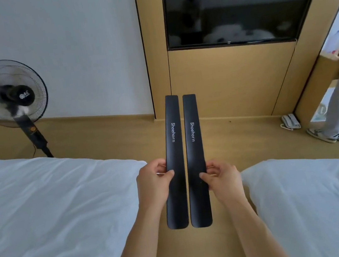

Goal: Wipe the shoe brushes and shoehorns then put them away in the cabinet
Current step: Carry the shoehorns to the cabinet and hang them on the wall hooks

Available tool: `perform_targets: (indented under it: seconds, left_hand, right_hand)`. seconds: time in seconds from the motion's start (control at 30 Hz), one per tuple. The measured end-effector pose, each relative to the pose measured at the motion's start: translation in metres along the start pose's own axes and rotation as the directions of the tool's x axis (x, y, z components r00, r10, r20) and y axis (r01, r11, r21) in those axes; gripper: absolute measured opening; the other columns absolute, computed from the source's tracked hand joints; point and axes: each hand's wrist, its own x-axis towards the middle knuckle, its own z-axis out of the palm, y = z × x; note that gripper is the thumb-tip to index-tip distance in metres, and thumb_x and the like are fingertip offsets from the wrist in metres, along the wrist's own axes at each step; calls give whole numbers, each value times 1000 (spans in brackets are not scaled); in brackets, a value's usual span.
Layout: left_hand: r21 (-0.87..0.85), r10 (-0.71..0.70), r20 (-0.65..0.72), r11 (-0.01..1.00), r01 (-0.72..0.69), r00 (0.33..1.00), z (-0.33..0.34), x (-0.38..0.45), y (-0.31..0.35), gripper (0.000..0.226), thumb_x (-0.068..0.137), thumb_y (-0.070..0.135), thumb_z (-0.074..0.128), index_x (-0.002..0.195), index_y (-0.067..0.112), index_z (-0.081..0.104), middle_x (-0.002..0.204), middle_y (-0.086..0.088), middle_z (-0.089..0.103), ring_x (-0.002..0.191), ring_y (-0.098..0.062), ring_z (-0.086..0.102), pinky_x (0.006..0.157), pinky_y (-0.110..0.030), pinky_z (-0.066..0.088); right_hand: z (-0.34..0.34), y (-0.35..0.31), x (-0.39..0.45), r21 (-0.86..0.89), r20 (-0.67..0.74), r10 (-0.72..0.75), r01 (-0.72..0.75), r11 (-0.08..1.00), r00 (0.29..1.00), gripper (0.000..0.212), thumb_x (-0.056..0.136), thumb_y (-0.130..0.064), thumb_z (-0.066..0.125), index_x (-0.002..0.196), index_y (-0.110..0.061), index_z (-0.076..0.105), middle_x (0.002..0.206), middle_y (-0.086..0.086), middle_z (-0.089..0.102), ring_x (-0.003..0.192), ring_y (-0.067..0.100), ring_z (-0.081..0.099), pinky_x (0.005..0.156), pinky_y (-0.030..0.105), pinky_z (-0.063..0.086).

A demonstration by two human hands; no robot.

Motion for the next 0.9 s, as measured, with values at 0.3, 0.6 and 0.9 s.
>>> perform_targets:
  seconds: [0.3,0.6,0.9]
  left_hand:
    - [-55,8,88,998,-3,996,69,129,6,22,84,16,74,82,34,62,79,17,68,73,-5,66,59,-20,51]
    - [-92,72,150,994,-59,986,119,332,17,18,83,13,74,96,24,67,86,11,69,80,-5,65,66,-17,49]
    - [-71,66,158,996,-56,985,158,493,19,20,83,12,74,99,22,68,88,8,70,81,-8,65,70,-22,53]
  right_hand:
    - [-2,14,133,39,-59,44,-42,998,997,33,85,-13,76,97,-43,68,85,-10,73,84,14,72,79,44,62]
    - [22,-24,325,13,-126,37,-36,999,991,27,85,-12,74,98,-35,72,87,-5,74,85,16,72,79,46,61]
    - [56,-47,478,36,-139,32,-27,999,990,28,82,-7,74,94,-33,72,82,-7,73,82,16,72,78,46,61]
